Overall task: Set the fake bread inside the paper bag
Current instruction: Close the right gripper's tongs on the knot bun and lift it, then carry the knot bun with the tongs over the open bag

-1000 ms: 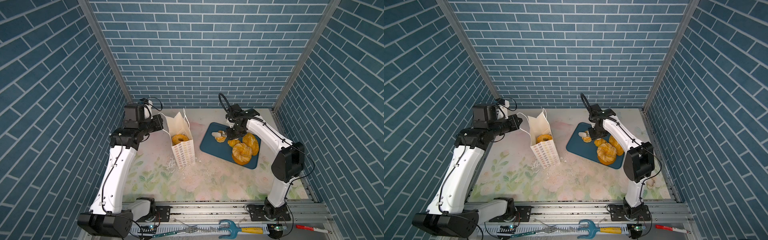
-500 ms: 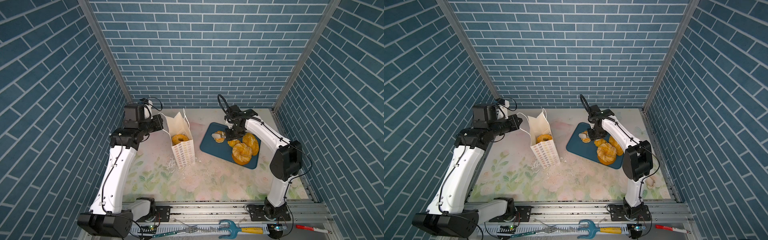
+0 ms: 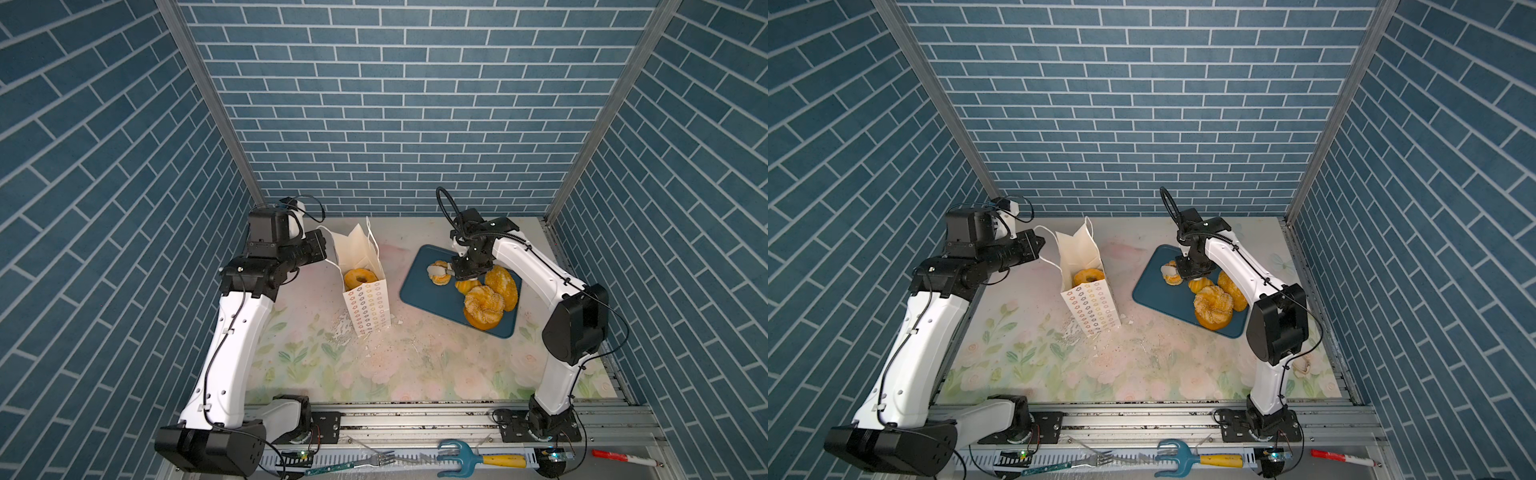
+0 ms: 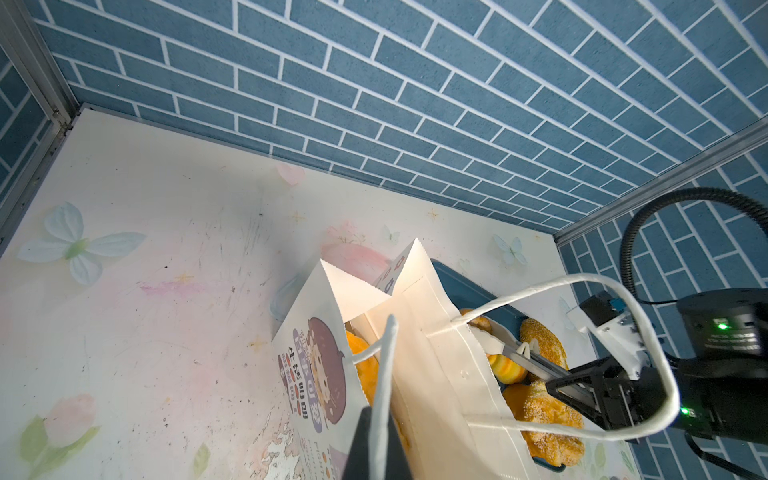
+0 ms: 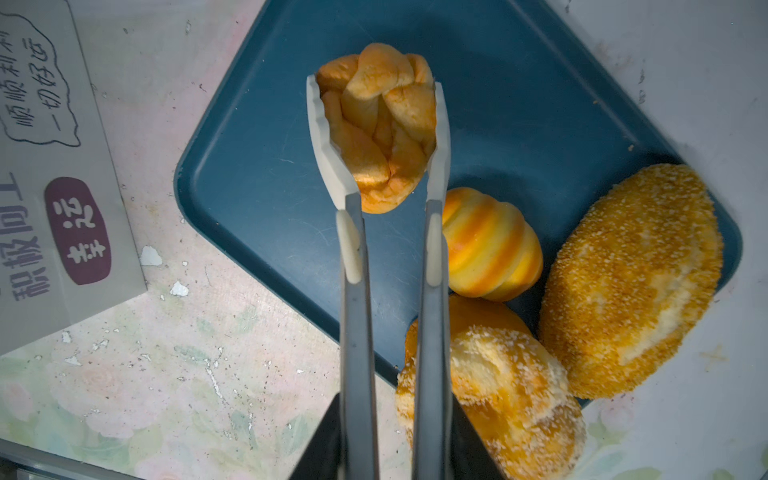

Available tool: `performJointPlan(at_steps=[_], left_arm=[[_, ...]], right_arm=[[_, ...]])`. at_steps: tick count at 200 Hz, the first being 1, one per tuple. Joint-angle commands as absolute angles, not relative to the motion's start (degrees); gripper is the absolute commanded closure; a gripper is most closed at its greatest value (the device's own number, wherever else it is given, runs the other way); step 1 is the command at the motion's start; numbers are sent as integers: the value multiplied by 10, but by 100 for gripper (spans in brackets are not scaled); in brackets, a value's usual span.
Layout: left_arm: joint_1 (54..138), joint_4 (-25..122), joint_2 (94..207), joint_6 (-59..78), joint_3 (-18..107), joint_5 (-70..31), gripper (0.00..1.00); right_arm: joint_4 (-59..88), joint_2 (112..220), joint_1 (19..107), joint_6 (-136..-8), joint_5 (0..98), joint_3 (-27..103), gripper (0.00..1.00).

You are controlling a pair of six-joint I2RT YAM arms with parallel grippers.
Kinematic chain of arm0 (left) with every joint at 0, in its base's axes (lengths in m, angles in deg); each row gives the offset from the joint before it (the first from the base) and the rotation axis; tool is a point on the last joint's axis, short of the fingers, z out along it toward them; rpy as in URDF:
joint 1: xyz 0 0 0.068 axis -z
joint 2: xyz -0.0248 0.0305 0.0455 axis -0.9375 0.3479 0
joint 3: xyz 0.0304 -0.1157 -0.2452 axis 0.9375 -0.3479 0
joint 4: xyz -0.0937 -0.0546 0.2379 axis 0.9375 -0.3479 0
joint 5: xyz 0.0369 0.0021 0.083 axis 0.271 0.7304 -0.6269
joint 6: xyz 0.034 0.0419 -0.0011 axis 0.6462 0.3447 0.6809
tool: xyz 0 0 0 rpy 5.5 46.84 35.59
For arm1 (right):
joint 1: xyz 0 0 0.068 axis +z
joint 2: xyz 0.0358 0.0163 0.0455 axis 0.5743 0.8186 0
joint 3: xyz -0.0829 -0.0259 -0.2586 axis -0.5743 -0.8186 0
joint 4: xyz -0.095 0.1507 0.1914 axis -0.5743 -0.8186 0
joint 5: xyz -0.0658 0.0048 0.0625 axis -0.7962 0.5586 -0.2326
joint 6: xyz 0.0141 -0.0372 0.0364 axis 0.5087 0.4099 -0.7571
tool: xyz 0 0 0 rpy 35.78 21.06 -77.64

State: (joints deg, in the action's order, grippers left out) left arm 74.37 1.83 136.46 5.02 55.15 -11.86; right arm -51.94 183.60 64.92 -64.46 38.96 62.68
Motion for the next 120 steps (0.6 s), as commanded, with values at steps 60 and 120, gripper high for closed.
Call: performJointPlan(at_steps=[60,120], left_arm=[[741,18,1353,52,541,-115,100],[741,14,1346,50,541,-117,100]], right_arm=[[-511,1711,690,-620,383,826,70],[-482,1733,806,-550,411,963,69]])
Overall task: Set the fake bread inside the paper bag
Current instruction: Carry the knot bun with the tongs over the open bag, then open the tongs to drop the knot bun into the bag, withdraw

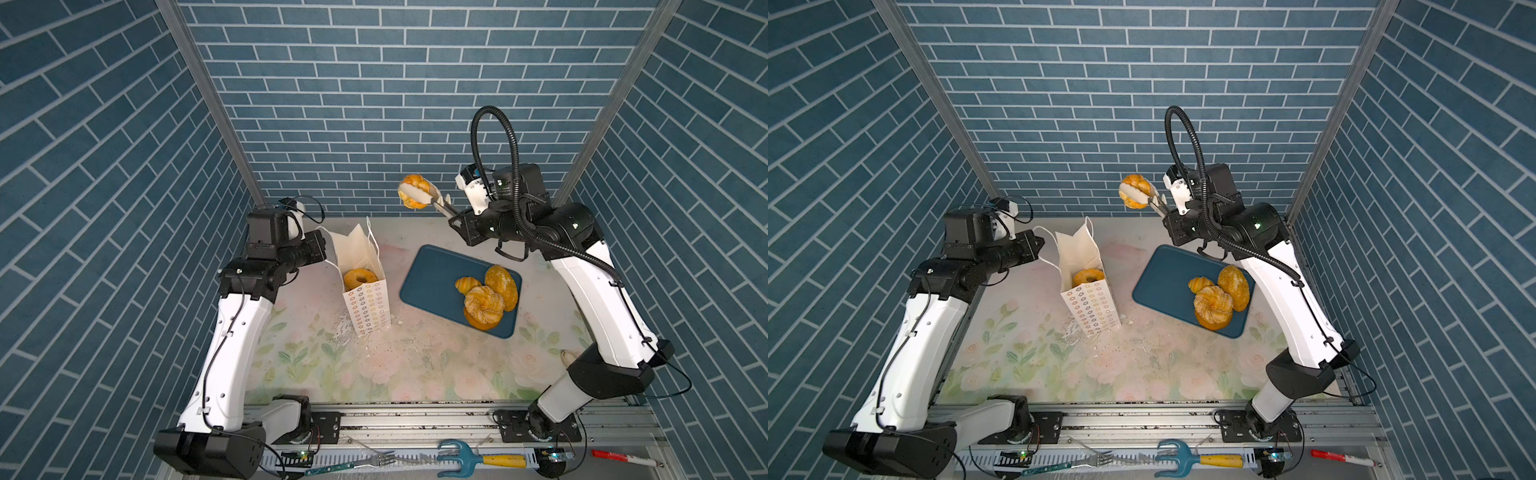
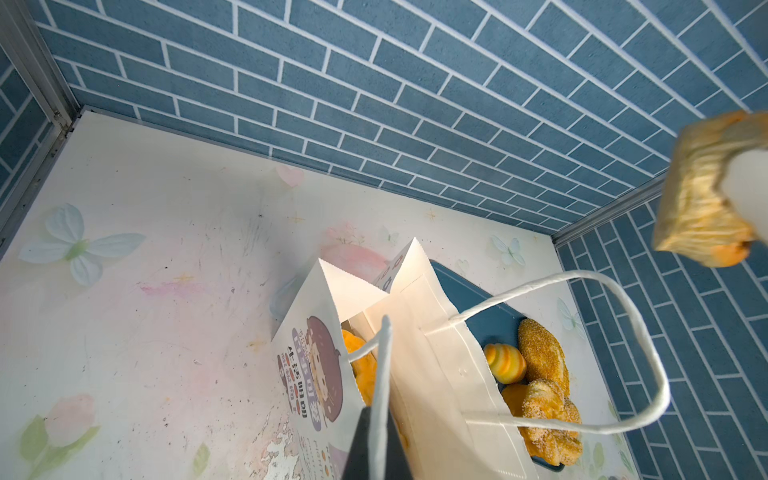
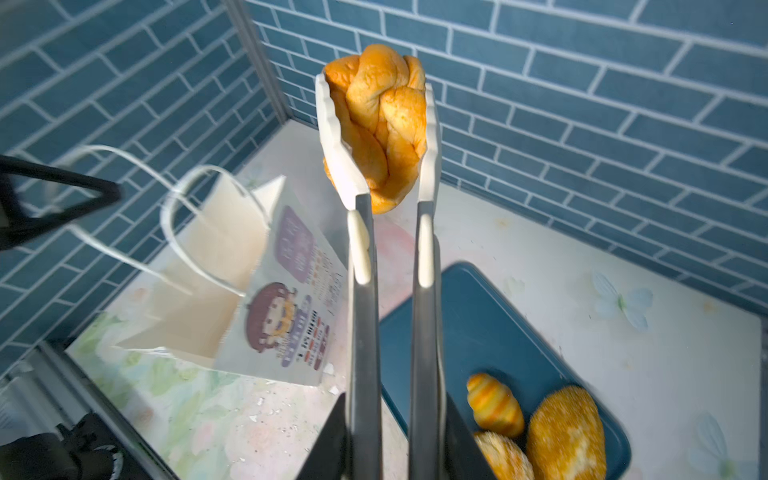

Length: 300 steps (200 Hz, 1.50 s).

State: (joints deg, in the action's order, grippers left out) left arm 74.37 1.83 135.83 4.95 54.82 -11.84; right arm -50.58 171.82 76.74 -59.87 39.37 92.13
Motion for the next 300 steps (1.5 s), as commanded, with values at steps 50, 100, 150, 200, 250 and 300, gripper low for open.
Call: performJointPlan(at_steps=[50,100,150,200,250,300], left_arm=[[742,13,1347,48,539,-117,100],[741,11,1345,49,551,-115,100],[742,12,1344,51,550,-114,100],[741,13,1348,52,552,-111,100],[741,14,1354,52,554,-109,100],[741,12,1362,54,560,-109,100]], right_arm=[[-504,1752,905,-493,392,983,69],[-565,1788,945,-491,377,995,69],[-629,1810,957,-496,353,995,68],[-658,1826,962,-492,347,1009,58],[-647,1827,964,-483,318,1038,55],[-571,1792,960,-475,271,1033,55]])
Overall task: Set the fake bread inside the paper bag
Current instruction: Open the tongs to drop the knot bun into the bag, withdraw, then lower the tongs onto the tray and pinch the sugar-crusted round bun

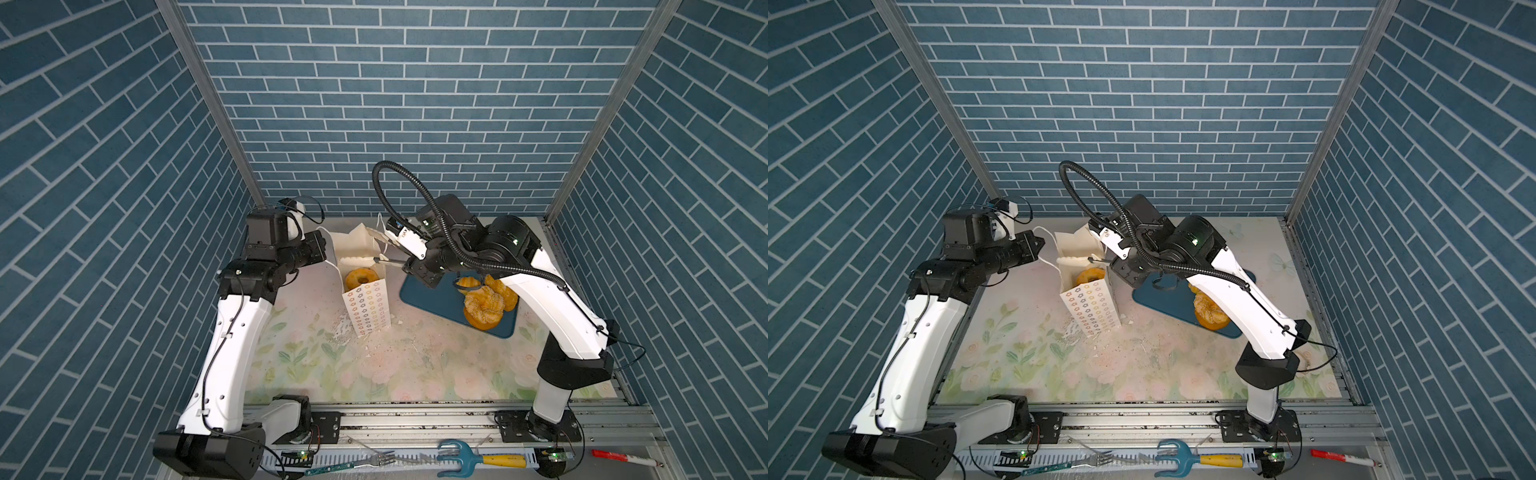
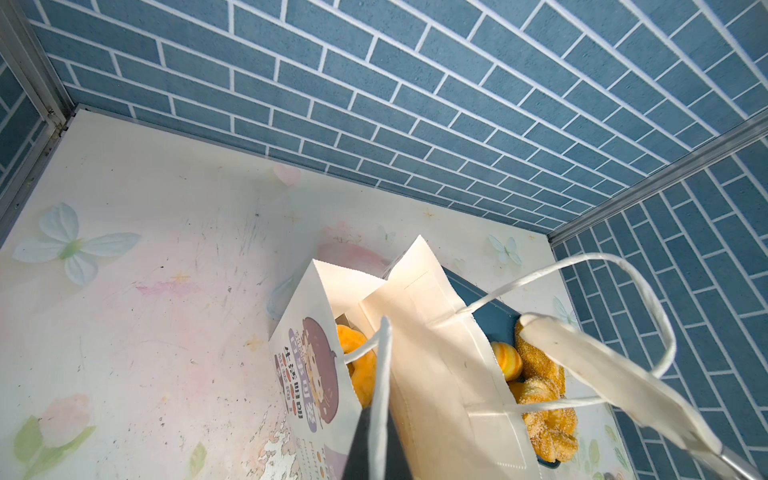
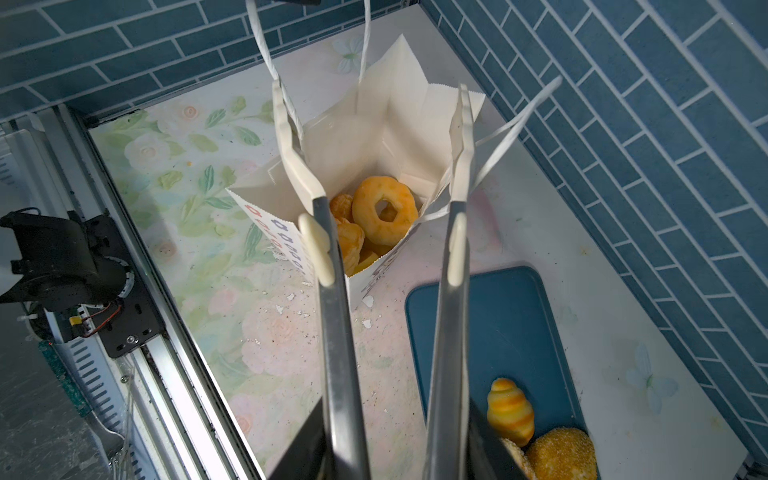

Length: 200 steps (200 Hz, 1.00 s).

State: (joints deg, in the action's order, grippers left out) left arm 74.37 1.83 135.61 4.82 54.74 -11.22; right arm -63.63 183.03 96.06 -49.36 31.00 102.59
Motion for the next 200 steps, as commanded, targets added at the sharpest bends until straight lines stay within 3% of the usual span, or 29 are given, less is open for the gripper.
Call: performJointPlan(at_steps=[1,66,101,135,200], left_arm=[[741,12,1362,54,560,-109,100],[742,11,1370,56,570,-105,100],[741,10,1367,56,571,-107,100],[741,10,1366,59,569,-106,100],[741,9,1364,59,565,-106,100]], right_arm=[[-570,1791,960,-475,270,1033,55],[-527,1754,886,-531,264,1029,55],[-614,1750,803,-611,228,1022,53],[-642,1699,728,-677,221,878,52],[-665,1630,614,-718,293,635,52]])
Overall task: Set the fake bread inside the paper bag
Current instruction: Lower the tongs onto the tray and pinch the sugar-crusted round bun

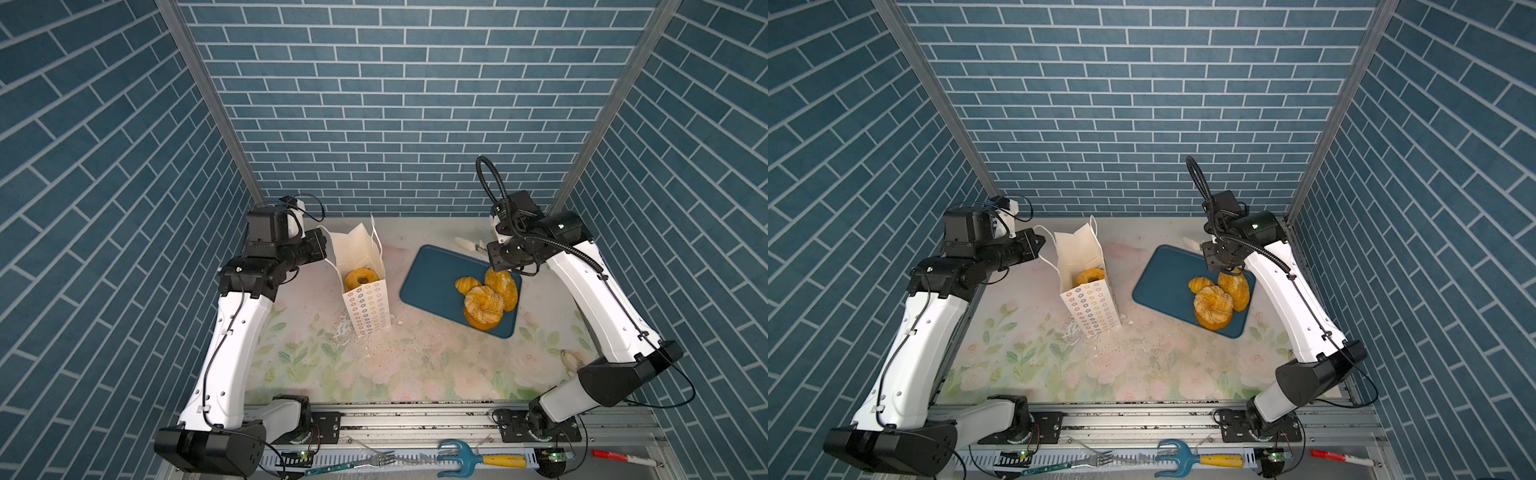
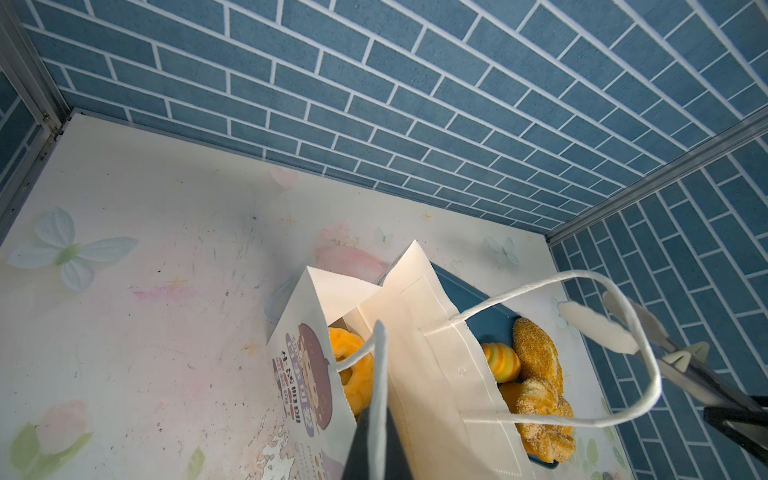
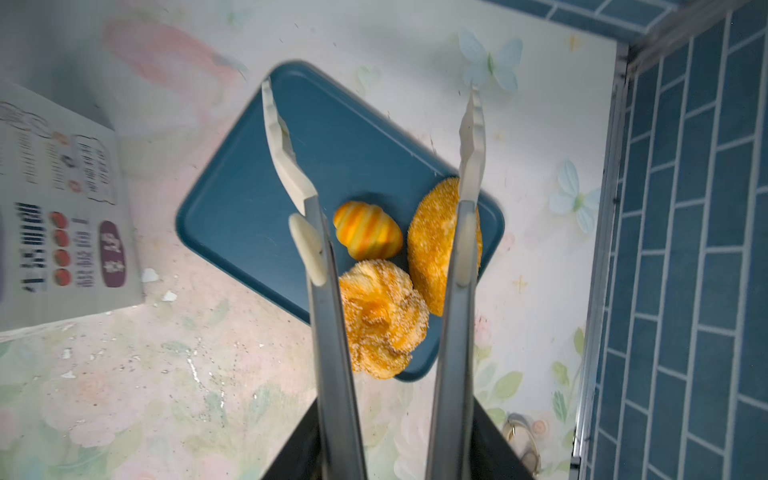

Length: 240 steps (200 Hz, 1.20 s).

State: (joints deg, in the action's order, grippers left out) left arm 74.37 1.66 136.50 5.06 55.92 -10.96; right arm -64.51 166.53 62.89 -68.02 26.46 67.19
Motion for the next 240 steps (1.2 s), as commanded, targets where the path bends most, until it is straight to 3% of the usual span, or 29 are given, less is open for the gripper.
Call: performJointPlan(at_steps=[1,55,140,240], left_arm=[[741,9,1364,59,565,-106,100],[741,11,1368,59,567,-102,100],[741,15,1371,56,566,-100,100],[742,15,1375,56,566,-100,100]], right_arm=[[-665,1628,613,-718,294,632,52],[-679,1575,559,-722,338,531,53],[-717,1520,551,-746,354,474,57],[-678,1534,546,-734,393,413,67]])
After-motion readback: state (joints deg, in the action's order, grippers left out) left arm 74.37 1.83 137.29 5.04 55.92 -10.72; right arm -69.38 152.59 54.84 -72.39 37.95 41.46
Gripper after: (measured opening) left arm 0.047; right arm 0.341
